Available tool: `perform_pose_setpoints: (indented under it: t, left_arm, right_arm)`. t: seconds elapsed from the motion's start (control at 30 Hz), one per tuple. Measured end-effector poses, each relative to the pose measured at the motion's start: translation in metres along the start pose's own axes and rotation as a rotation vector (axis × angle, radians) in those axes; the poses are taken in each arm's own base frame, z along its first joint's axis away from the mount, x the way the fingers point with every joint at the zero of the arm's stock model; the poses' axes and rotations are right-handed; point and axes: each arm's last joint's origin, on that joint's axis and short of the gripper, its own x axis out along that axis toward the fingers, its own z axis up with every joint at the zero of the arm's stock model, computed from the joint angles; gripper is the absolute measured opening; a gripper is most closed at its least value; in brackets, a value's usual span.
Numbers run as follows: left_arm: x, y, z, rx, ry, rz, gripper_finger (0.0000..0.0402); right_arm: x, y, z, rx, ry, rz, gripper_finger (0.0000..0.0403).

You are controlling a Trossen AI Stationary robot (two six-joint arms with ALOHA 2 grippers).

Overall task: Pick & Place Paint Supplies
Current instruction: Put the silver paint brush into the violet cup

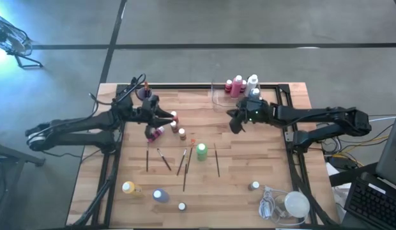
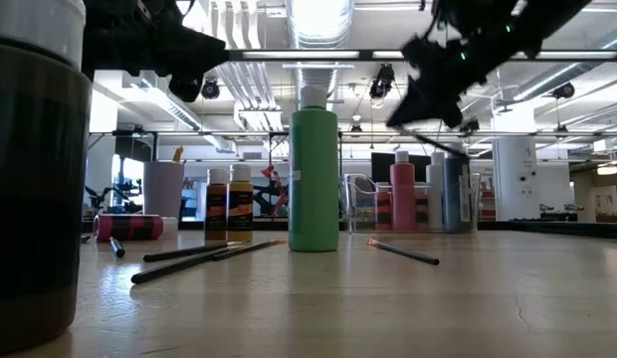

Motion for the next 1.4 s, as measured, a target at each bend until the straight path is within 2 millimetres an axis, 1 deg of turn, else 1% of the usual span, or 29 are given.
perform_pose_setpoints:
  t: [0.13, 0.3, 0.37, 0.47, 0.57, 0.63, 0.7, 0.77, 0.87, 0.97, 1.1, 1.23, 1.3, 1.4]
  left_arm:
    - [0.005, 0.004, -0.005, -0.012, 0.021, 0.003, 0.0106]
    - [0.012, 0.007, -0.006, -0.009, -0.009, -0.004, 0.0106]
    - [0.016, 0.007, -0.005, 0.004, -0.033, -0.016, 0.0106]
    - [0.021, 0.004, -0.005, 0.042, -0.067, -0.043, 0.0106]
    - [0.029, -0.001, -0.003, 0.104, -0.124, -0.085, 0.0106]
    - [0.034, -0.006, -0.003, 0.161, -0.171, -0.118, 0.0106]
    - [0.039, -0.012, -0.002, 0.213, -0.217, -0.151, 0.0106]
    - [0.043, -0.018, -0.002, 0.254, -0.253, -0.184, 0.0106]
    - [0.047, -0.025, -0.005, 0.291, -0.265, -0.216, 0.0106]
    - [0.05, -0.027, -0.006, 0.297, -0.263, -0.228, 0.0106]
    - [0.056, -0.026, -0.003, 0.28, -0.259, -0.23, 0.0106]
    - [0.067, -0.025, -0.004, 0.287, -0.24, -0.235, 0.0109]
    - [0.073, -0.024, -0.005, 0.291, -0.225, -0.236, 0.0119]
    - [0.08, -0.022, -0.006, 0.285, -0.202, -0.236, 0.0145]
  right_arm:
    - [-0.008, 0.018, 0.028, -0.068, -0.142, 0.075, 0.0009]
    - [-0.019, 0.04, 0.046, -0.175, -0.37, 0.18, 0.0008]
    - [-0.024, 0.049, 0.049, -0.228, -0.458, 0.219, 0.0008]
    - [-0.026, 0.066, 0.048, -0.305, -0.576, 0.272, 0.0008]
    - [-0.023, 0.085, 0.045, -0.349, -0.693, 0.326, 0.0008]
    - [-0.017, 0.095, 0.041, -0.395, -0.746, 0.34, 0.0008]
    - [-0.009, 0.103, 0.034, -0.431, -0.764, 0.346, 0.0008]
    - [-0.001, 0.107, 0.029, -0.452, -0.772, 0.343, 0.0008]
    - [0.008, 0.109, 0.025, -0.447, -0.764, 0.343, 0.0008]
    - [0.014, 0.11, 0.02, -0.454, -0.741, 0.343, 0.0008]
    - [0.015, 0.111, 0.018, -0.436, -0.726, 0.364, 0.0008]
    - [0.014, 0.116, 0.015, -0.453, -0.719, 0.378, 0.0008]
    - [0.011, 0.118, 0.015, -0.452, -0.726, 0.392, 0.0008]
    - [0.006, 0.123, 0.013, -0.455, -0.732, 0.413, 0.0008]
